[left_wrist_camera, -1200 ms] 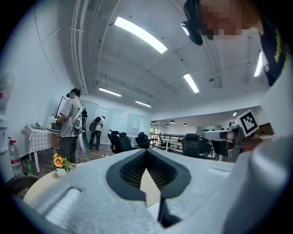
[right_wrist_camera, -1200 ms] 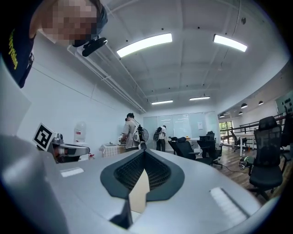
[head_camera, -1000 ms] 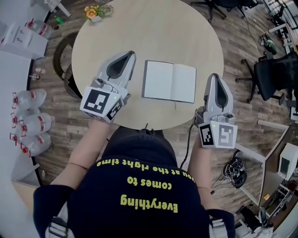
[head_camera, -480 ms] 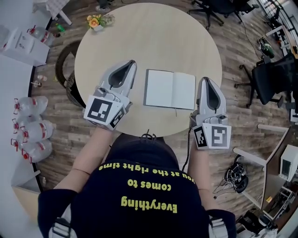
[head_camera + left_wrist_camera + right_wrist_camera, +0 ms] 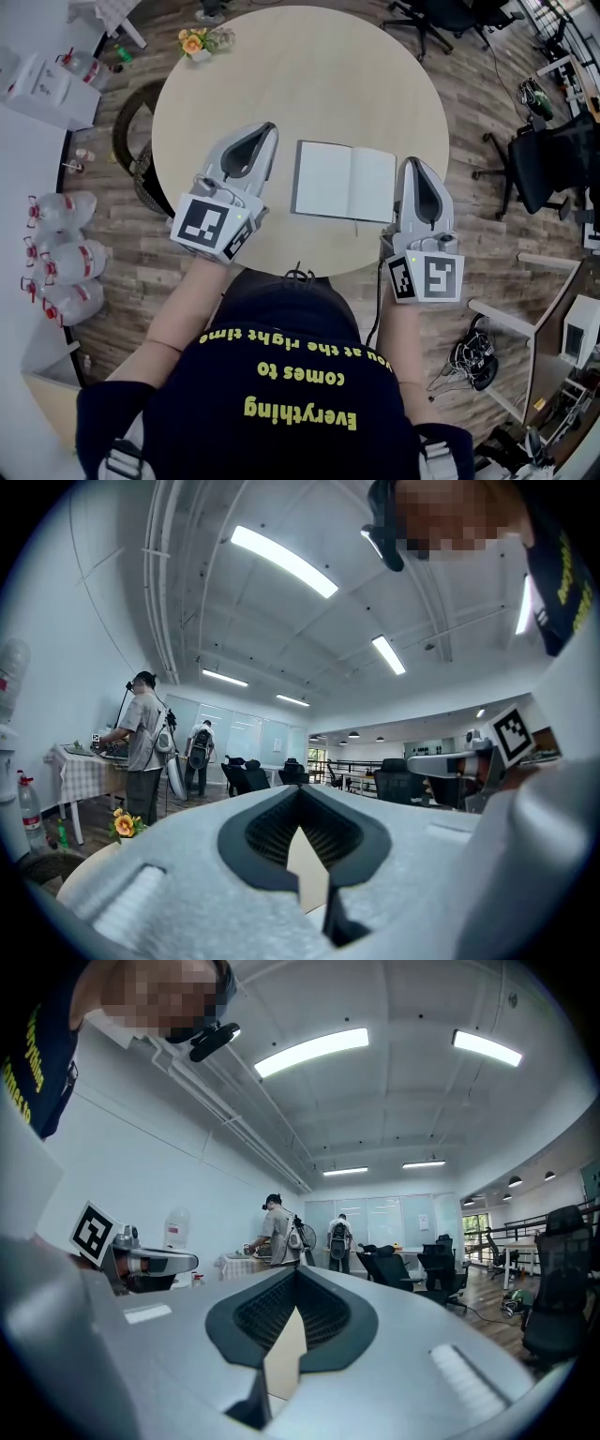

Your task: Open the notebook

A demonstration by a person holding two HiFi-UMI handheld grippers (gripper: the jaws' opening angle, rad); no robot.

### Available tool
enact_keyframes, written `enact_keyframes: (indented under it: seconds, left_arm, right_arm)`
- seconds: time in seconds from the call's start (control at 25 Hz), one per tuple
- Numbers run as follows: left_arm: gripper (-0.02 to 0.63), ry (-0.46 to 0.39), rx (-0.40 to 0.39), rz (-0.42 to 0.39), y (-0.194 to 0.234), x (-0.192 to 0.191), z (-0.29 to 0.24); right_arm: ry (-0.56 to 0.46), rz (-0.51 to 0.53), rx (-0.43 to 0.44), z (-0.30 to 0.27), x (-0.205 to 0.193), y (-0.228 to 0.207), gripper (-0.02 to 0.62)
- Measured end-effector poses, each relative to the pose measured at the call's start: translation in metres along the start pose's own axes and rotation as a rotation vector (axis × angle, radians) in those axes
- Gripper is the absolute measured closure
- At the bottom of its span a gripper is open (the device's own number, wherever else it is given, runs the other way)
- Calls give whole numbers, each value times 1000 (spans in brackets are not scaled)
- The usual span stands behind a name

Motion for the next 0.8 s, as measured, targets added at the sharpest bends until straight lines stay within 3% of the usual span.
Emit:
enact_keyframes:
  seconds: [0.8]
  left_arm:
    - [603, -1, -15, 4, -7, 1, -1]
  right_arm:
    - [6, -8, -25, 9, -1, -2, 583]
Point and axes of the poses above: the fingertips, and each gripper's own axes: z backward along the fingers, y to its left, x out of its top, the point moved 2 cm from there along z, backward along the fingers, and after that the axes turned 13 degrees about -z, right-handed, at the moved point
